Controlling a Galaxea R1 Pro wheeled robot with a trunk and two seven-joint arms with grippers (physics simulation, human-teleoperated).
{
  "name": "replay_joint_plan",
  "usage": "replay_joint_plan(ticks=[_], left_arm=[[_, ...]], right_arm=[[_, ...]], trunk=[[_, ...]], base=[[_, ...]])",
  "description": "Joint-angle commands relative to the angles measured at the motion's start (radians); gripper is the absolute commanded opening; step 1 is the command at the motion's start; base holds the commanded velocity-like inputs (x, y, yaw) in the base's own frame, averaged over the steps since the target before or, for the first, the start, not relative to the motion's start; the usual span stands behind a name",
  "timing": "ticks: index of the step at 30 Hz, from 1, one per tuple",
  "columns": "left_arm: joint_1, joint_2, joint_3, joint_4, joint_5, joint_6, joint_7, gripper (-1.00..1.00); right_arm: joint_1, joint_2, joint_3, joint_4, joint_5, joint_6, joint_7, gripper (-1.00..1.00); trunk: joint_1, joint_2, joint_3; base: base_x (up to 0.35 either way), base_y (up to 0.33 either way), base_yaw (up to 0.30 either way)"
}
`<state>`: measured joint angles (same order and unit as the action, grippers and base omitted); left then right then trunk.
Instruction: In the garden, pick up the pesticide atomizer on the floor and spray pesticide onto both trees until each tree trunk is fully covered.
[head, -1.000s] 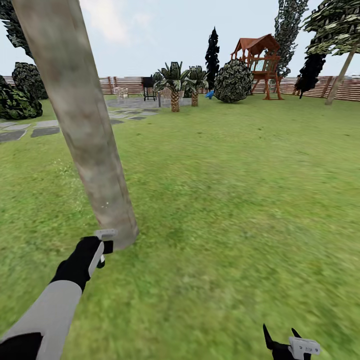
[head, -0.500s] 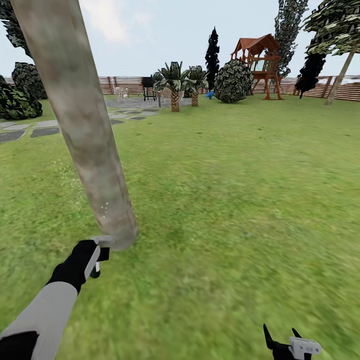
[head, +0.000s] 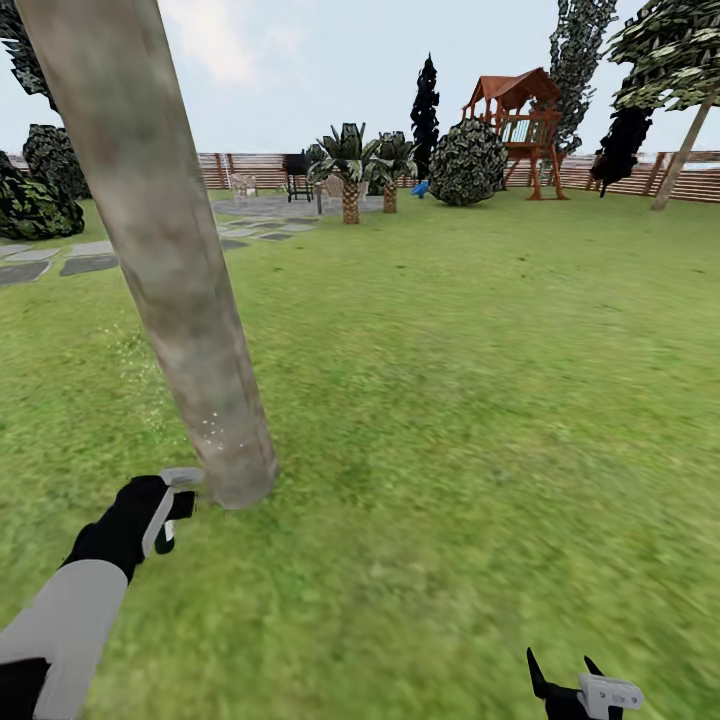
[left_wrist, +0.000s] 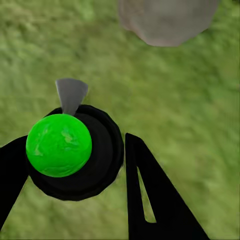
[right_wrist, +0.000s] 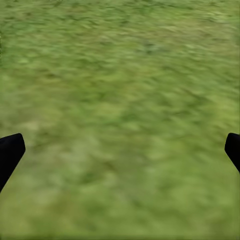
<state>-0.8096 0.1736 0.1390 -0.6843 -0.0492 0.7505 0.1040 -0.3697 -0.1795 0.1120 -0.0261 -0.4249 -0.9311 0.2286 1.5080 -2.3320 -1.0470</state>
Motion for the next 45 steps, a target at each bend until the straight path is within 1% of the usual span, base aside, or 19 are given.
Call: replay_joint_plan(ticks=[1,4,8,9,11,14,15,17,18,20,22,24,26,28,30,33,37,42,45], left_arm=[[-0.002,0.01,0.001,-0.001,0.005,0.006,0.0,-1.0],[-0.003,0.021,0.003,-0.006,0.002,0.061,0.001,-1.0],[0.01,0.013,0.002,-0.011,0.011,0.069,-0.001,-1.0],[0.011,0.006,0.002,-0.012,0.014,0.068,-0.002,-1.0],[0.01,-0.037,-0.001,-0.015,0.015,0.067,-0.003,-1.0],[0.008,-0.083,-0.003,-0.015,0.015,0.065,-0.002,-1.0],[0.007,-0.085,-0.004,-0.015,0.014,0.065,-0.001,-1.0],[-0.001,-0.071,0.0,-0.015,0.011,0.067,-0.001,-1.0],[-0.003,-0.046,0.003,-0.015,0.01,0.069,-0.002,-1.0],[-0.003,0.035,0.007,-0.015,0.016,0.073,-0.003,-1.0],[-0.003,0.057,0.008,-0.015,0.017,0.074,-0.003,-1.0],[-0.001,0.055,0.008,-0.016,0.017,0.074,-0.003,-1.0],[-0.001,0.034,0.006,-0.016,0.017,0.074,-0.002,-1.0],[-0.001,-0.02,0.001,-0.018,0.016,0.072,0.0,-1.0],[-0.002,-0.052,-0.001,-0.019,0.016,0.072,0.0,-1.0],[-0.011,-0.079,-0.003,-0.03,0.015,0.073,0.002,-1.0],[-0.03,-0.075,-0.001,-0.074,0.014,0.09,0.002,-1.0],[-0.058,-0.015,0.006,-0.086,0.015,0.139,-0.001,-1.0],[-0.058,-0.033,0.0,-0.09,0.015,0.144,0.0,-1.0]], right_arm=[[0.0,0.0,0.0,0.0,0.0,0.0,0.0,1.0],[0.0,0.0,0.0,0.0,0.0,0.0,0.0,1.0],[0.0,0.0,0.0,0.0,0.0,0.0,0.0,1.0],[0.0,0.0,0.0,0.0,0.0,0.0,0.0,1.0],[0.0,0.0,0.0,0.0,0.0,0.0,0.0,1.0],[0.0,0.0,0.0,0.0,0.0,0.0,0.0,1.0],[0.0,0.0,0.0,0.0,0.0,0.0,0.0,1.0],[0.0,0.0,0.0,0.0,0.0,0.0,0.0,1.0],[0.0,0.0,0.0,0.0,0.0,0.0,0.0,1.0],[0.0,0.0,0.001,0.0,0.0,0.0,0.0,1.0],[0.0,0.0,0.001,0.0,0.001,0.0,0.0,1.0],[0.0,0.0,0.001,0.0,0.0,0.0,0.0,1.0],[0.0,0.0,0.002,0.0,0.001,0.0,0.0,1.0],[0.0,0.0,0.002,0.0,0.001,0.0,0.0,1.0],[0.0,0.0,0.002,0.0,0.001,0.0,0.0,1.0],[0.0,0.0,0.001,0.0,0.001,0.0,0.0,1.0],[0.0,0.0,0.001,0.0,0.001,0.0,0.0,1.0],[0.0,0.0,0.002,0.0,0.002,0.0,0.0,1.0],[0.0,0.0,0.002,0.0,0.002,0.0,0.0,1.0]], trunk=[[0.0,0.0,0.0],[0.0,0.0,0.0],[0.0,0.0,0.0],[0.0,0.0,0.0],[0.0,0.0,0.0],[0.0,0.0,0.0],[0.0,0.0,0.0],[0.0,0.0,0.0],[0.0,0.0,0.0],[0.0,0.0,0.0],[0.0,0.0,0.0],[0.0,0.0,0.0],[0.0,0.0,0.0],[0.0,0.0,0.0],[0.0,0.0,0.0],[0.0,0.0,0.0],[0.0,0.0,0.0],[0.0,0.0,0.0],[0.0,0.0,0.0]], base=[[0.0,0.0,0.0],[0.0,0.0,0.0],[-0.011,0.0,0.0],[-0.177,0.0,0.0],[-0.293,0.0,0.0],[-0.159,0.0,0.0],[-0.023,0.0,0.0],[-0.007,0.0,0.0],[-0.002,0.0,0.0],[0.0,0.0,0.0],[0.0,0.0,0.0],[0.0,0.0,0.0],[-0.005,0.0,0.0],[-0.193,0.0,0.0],[-0.313,0.0,0.0],[-0.233,0.0,0.0],[-0.034,0.0,0.0],[-0.001,0.0,0.0],[-0.019,0.0,0.0]])
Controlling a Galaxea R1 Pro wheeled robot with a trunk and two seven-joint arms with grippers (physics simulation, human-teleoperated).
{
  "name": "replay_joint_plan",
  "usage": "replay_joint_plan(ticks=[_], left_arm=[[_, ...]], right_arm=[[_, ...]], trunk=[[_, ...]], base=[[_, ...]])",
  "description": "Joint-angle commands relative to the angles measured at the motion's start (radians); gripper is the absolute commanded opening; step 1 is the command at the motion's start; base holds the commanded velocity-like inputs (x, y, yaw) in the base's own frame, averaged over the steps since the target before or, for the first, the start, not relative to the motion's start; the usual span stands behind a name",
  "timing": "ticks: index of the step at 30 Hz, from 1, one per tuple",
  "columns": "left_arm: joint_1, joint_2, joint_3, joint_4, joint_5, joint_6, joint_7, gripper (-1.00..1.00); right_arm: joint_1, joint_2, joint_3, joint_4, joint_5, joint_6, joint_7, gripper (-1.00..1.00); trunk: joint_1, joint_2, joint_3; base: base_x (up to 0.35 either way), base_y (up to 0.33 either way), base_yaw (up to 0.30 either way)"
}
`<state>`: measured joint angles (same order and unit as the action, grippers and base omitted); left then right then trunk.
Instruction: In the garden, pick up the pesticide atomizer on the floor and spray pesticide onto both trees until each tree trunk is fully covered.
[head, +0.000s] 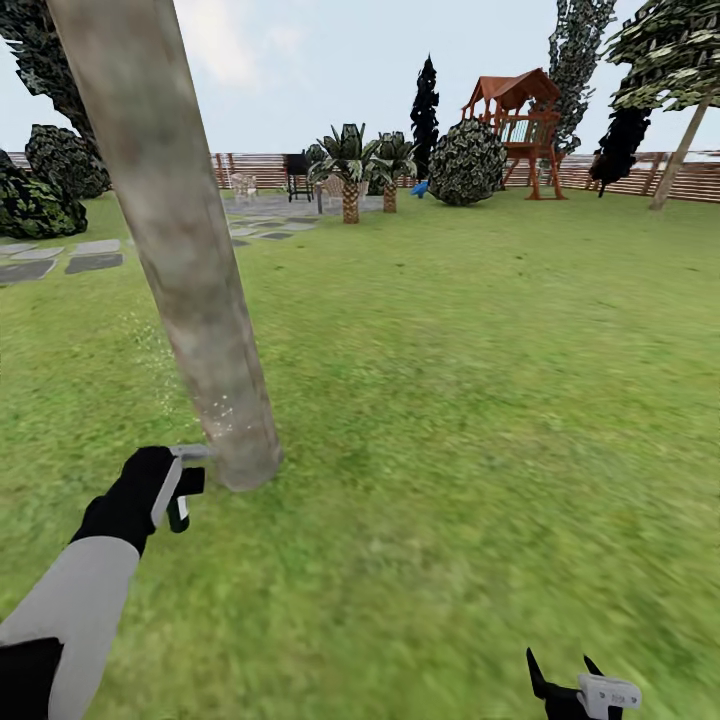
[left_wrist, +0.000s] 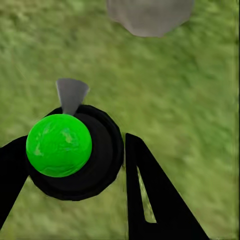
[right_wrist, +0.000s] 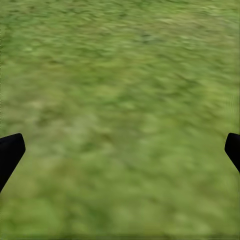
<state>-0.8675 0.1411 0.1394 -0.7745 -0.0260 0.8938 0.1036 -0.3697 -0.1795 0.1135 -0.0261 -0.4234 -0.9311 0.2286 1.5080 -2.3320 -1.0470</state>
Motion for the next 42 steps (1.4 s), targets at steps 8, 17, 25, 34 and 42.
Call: replay_joint_plan(ticks=[8,17,25,34,42], left_arm=[[-0.004,-0.042,-0.001,-0.065,-0.009,0.022,0.002,-1.0],[-0.039,-0.049,-0.004,-0.086,-0.009,0.088,0.001,-1.0],[-0.077,-0.016,0.005,-0.126,-0.01,0.112,0.001,-1.0],[-0.103,-0.085,-0.004,-0.127,-0.008,0.113,0.001,-1.0],[-0.114,-0.057,0.004,-0.126,-0.016,0.113,0.002,-1.0]], right_arm=[[0.0,0.0,0.0,0.0,0.0,0.0,0.0,1.0],[0.0,0.0,0.0,0.0,0.0,0.0,0.0,1.0],[0.0,0.0,0.0,0.0,0.0,0.0,0.0,1.0],[0.0,0.0,0.0,0.0,0.0,0.0,0.0,1.0],[0.0,0.0,0.0,0.0,0.0,0.0,0.0,1.0]], trunk=[[0.0,0.0,0.0],[0.0,0.0,0.0],[0.0,0.0,0.0],[0.0,0.0,0.0],[0.0,0.0,0.0]], base=[[-0.111,0.0,0.0],[-0.001,0.0,0.0],[0.0,0.0,0.0],[0.0,0.0,0.0],[-0.019,0.0,0.0]])
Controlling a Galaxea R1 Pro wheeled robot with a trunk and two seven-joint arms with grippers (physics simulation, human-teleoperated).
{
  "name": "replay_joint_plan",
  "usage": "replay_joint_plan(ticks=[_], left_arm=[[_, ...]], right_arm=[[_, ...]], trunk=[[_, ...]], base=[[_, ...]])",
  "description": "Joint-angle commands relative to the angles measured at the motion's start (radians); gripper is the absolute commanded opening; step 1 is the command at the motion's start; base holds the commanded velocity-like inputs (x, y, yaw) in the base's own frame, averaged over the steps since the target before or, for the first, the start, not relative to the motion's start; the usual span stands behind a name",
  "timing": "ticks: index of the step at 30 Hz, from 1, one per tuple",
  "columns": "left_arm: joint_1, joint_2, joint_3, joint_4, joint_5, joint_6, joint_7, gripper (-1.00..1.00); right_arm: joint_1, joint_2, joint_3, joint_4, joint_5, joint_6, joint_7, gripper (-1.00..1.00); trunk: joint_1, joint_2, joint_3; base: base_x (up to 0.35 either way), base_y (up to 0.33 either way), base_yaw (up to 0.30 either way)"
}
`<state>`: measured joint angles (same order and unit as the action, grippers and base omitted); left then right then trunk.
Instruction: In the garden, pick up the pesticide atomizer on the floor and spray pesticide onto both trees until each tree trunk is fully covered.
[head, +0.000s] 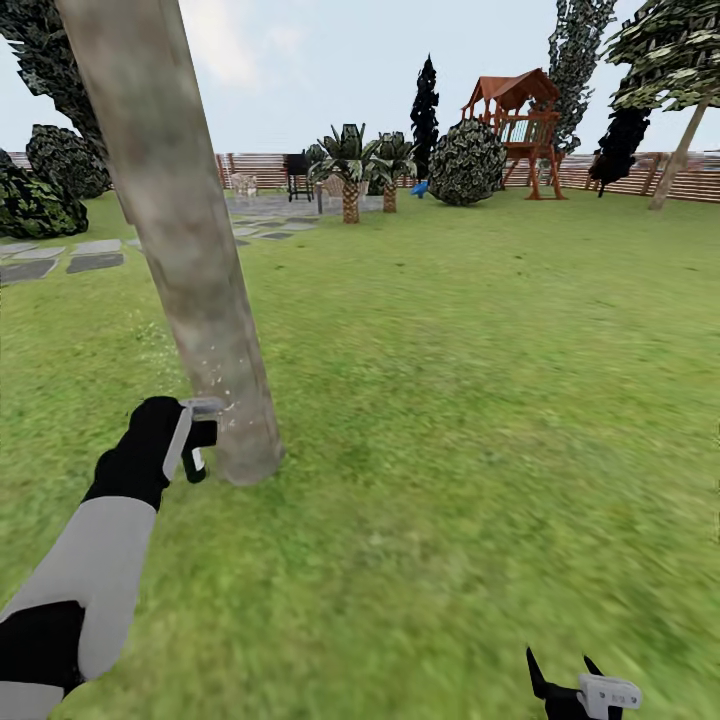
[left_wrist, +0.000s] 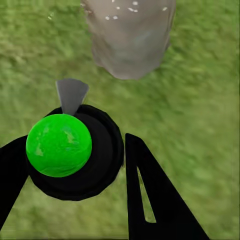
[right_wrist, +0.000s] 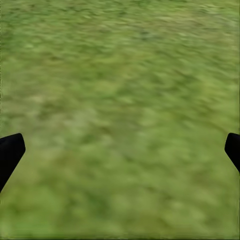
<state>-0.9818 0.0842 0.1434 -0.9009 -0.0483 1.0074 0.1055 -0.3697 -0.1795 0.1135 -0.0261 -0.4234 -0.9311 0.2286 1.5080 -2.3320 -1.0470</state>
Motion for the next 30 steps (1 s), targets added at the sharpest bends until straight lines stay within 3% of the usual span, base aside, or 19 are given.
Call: replay_joint_plan(ticks=[1,3,5,10,15,18,21,24,26,30], left_arm=[[0.001,0.019,0.001,0.0,0.009,0.0,0.0,-1.0],[0.001,0.025,-0.001,0.0,0.01,-0.001,0.0,-1.0],[0.001,0.015,-0.006,-0.001,0.01,-0.001,0.0,-1.0],[-0.013,-0.033,-0.01,-0.039,0.011,-0.001,0.0,-1.0],[-0.027,-0.012,-0.001,-0.044,0.006,0.003,0.0,-1.0],[-0.027,0.032,0.001,-0.044,0.007,0.005,0.0,-1.0],[-0.026,0.02,-0.006,-0.052,0.007,0.005,0.002,-1.0],[-0.027,-0.02,-0.009,-0.097,0.001,0.004,0.006,-1.0],[-0.027,-0.025,-0.01,-0.105,0.001,0.004,0.006,-1.0],[-0.057,-0.012,-0.004,-0.106,-0.001,0.004,0.008,-1.0]], right_arm=[[0.0,0.0,0.0,0.0,0.0,0.0,0.0,1.0],[0.0,0.0,0.0,0.0,0.0,0.0,0.0,1.0],[0.0,0.0,0.0,0.0,0.0,0.0,0.0,1.0],[0.0,0.0,0.0,0.0,0.0,0.0,0.0,1.0],[0.0,0.0,0.0,0.0,0.0,0.0,0.0,1.0],[0.0,0.0,0.0,0.0,0.0,0.0,0.0,1.0],[0.0,0.0,0.0,0.0,0.0,0.0,0.0,1.0],[0.0,0.0,0.0,0.0,0.0,0.0,0.0,1.0],[0.0,0.0,0.0,0.0,0.0,0.0,0.0,1.0],[0.0,0.0,0.0,0.0,0.0,0.0,0.0,1.0]], trunk=[[0.0,0.0,0.0],[0.0,0.0,0.0],[0.0,0.0,0.0],[0.0,0.0,0.0],[0.0,0.0,0.0],[0.0,0.0,0.0],[0.0,0.0,0.0],[0.0,0.0,0.0],[0.0,0.0,0.0],[0.0,0.0,0.0]], base=[[-0.272,0.0,0.0],[-0.241,0.0,0.0],[-0.077,0.0,0.0],[-0.007,0.0,0.0],[0.0,0.0,0.0],[0.0,0.0,0.0],[-0.055,0.0,0.0],[-0.256,0.0,0.0],[-0.089,0.0,0.0],[-0.01,0.0,0.0]])
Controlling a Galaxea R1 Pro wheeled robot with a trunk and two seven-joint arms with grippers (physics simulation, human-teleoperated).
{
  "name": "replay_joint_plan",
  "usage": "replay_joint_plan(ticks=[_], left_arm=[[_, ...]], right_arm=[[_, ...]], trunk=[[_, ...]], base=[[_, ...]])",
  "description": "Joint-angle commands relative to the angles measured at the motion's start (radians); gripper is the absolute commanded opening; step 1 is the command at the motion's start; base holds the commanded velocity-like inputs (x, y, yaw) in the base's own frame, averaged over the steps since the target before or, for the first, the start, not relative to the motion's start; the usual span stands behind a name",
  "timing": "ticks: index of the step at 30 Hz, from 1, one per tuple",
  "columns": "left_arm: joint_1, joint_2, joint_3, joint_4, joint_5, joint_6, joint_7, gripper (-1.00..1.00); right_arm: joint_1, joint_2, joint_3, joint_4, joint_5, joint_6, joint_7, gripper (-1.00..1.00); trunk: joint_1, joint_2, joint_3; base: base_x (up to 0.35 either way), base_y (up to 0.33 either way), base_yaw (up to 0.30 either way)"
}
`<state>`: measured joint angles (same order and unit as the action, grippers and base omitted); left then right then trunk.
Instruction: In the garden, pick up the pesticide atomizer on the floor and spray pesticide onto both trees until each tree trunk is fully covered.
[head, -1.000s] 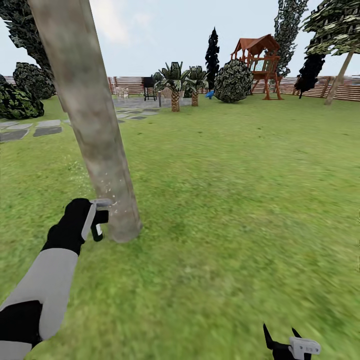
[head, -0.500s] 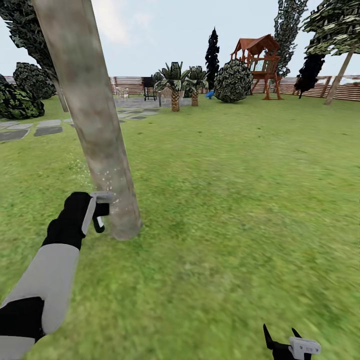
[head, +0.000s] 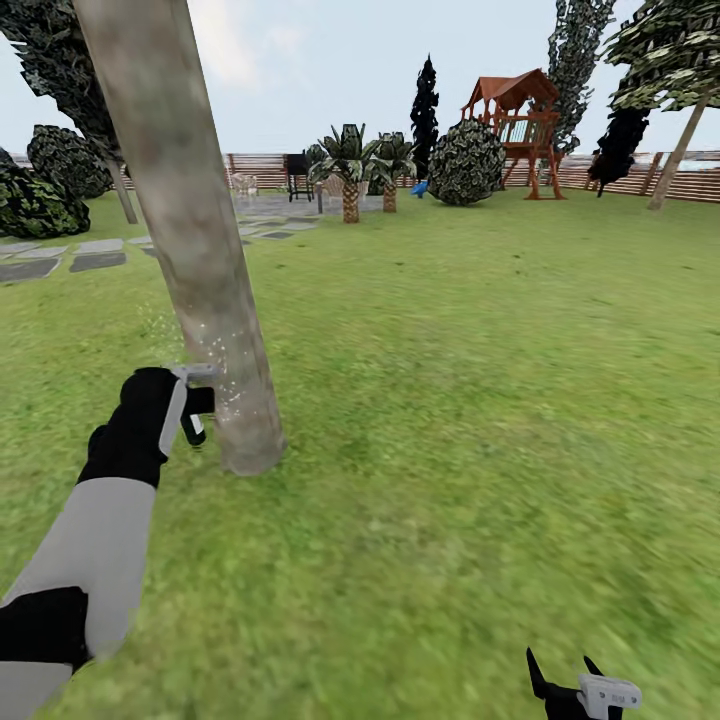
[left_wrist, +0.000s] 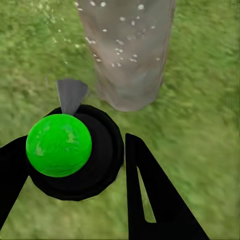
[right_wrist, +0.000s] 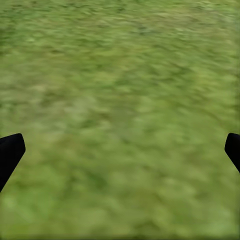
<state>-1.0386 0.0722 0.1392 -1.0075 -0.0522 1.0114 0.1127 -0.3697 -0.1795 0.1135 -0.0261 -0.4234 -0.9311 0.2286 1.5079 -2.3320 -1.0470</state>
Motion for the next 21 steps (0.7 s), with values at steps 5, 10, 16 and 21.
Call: replay_joint_plan(ticks=[5,10,16,21], left_arm=[[-0.026,0.067,0.005,0.003,0.005,0.002,0.0,-1.0],[-0.029,0.029,-0.004,-0.002,0.012,0.008,-0.001,-1.0],[-0.027,0.008,-0.004,0.004,0.009,0.009,-0.001,-1.0],[-0.013,0.09,0.004,0.017,0.011,0.008,-0.004,-1.0]], right_arm=[[0.0,0.0,0.0,0.0,0.0,0.0,0.0,1.0],[0.0,0.0,0.0,0.0,0.0,0.0,0.0,1.0],[0.0,0.0,0.0,0.0,0.0,0.0,0.0,1.0],[0.0,0.0,0.0,0.0,0.0,0.0,0.0,1.0]], trunk=[[0.0,0.0,0.0],[0.0,0.0,0.0],[0.0,0.0,0.0],[0.0,0.0,0.0]], base=[[0.0,0.0,0.0],[0.0,0.0,0.0],[0.0,0.0,0.0],[0.0,0.0,0.0]])
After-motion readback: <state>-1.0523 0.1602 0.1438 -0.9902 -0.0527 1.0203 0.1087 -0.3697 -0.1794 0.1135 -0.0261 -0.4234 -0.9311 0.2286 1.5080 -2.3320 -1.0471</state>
